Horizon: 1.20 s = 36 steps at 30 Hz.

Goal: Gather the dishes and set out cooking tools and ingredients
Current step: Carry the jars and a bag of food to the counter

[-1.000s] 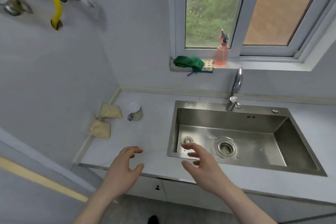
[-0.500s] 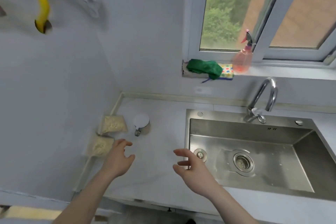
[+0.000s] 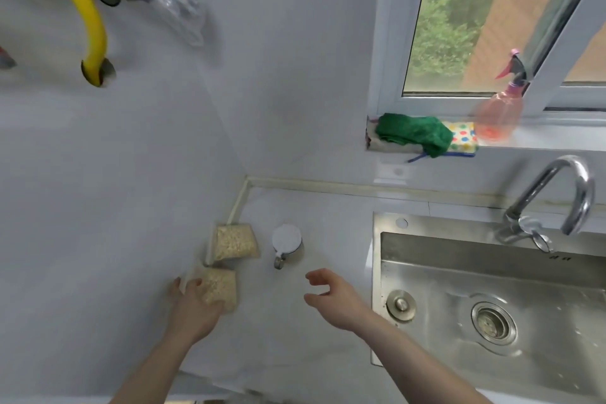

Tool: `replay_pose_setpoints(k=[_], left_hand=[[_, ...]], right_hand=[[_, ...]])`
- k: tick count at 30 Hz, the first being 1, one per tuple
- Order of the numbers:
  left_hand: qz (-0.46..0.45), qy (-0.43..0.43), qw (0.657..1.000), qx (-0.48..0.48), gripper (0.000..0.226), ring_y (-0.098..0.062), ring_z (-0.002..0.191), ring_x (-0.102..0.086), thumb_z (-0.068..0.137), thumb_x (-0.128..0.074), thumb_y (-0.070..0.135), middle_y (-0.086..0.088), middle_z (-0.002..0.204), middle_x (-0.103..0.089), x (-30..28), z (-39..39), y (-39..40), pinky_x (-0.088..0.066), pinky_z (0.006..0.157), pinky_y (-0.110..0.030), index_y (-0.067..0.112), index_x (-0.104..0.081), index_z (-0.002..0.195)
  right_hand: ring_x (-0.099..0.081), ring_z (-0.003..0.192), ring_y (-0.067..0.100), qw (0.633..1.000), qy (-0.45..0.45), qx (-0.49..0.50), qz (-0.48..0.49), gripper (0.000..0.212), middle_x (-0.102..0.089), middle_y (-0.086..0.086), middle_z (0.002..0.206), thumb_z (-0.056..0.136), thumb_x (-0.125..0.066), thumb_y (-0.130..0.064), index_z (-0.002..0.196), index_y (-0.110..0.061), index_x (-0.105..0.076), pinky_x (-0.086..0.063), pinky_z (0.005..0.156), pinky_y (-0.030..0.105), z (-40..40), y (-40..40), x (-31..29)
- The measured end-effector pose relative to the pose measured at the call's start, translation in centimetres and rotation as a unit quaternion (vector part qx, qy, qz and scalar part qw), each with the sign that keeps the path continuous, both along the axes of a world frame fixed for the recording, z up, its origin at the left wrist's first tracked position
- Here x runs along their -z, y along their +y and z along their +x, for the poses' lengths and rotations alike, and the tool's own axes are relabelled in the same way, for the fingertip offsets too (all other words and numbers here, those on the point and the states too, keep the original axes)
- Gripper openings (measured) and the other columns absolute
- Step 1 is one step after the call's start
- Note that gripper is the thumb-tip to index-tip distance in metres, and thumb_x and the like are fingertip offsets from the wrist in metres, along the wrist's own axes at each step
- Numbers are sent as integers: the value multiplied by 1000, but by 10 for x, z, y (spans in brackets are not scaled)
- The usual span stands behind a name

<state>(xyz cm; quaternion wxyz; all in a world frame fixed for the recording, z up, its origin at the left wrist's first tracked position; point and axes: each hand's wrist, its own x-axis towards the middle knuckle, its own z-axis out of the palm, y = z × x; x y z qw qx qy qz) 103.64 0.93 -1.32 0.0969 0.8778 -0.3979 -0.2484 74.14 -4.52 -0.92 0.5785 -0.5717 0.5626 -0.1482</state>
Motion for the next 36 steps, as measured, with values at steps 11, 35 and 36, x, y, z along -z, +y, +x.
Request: replay_pose_setpoints(k=[11, 35, 36], left_hand=[[24, -12, 993, 114, 49, -35, 117, -59, 91, -46, 43, -16, 124, -68, -1, 30, -22, -42, 97, -32, 9, -73, 114], [-45, 9, 965, 257, 16, 0, 70, -61, 80, -63, 31, 22, 81, -70, -32, 21, -39, -52, 71, -22, 46, -64, 75], [-55, 19, 959, 278, 15, 0, 68, -60, 79, -63, 30, 20, 78, -67, -35, 18, -41, -52, 70, -25, 44, -65, 80]], right_hand=[[-62, 82, 19, 989, -35, 57, 136, 39, -59, 4, 115, 93, -62, -17, 132, -15, -53, -52, 64, 27, 93, -62, 41], [-65, 69, 16, 973, -5, 186, 134, 4, -69, 8, 93, 97, -52, -13, 100, -10, -55, -53, 59, 26, 77, -37, 76], [-64, 69, 17, 974, -2, 183, 130, 6, -69, 8, 91, 97, -52, -12, 101, -9, -55, -52, 58, 26, 71, -32, 74]])
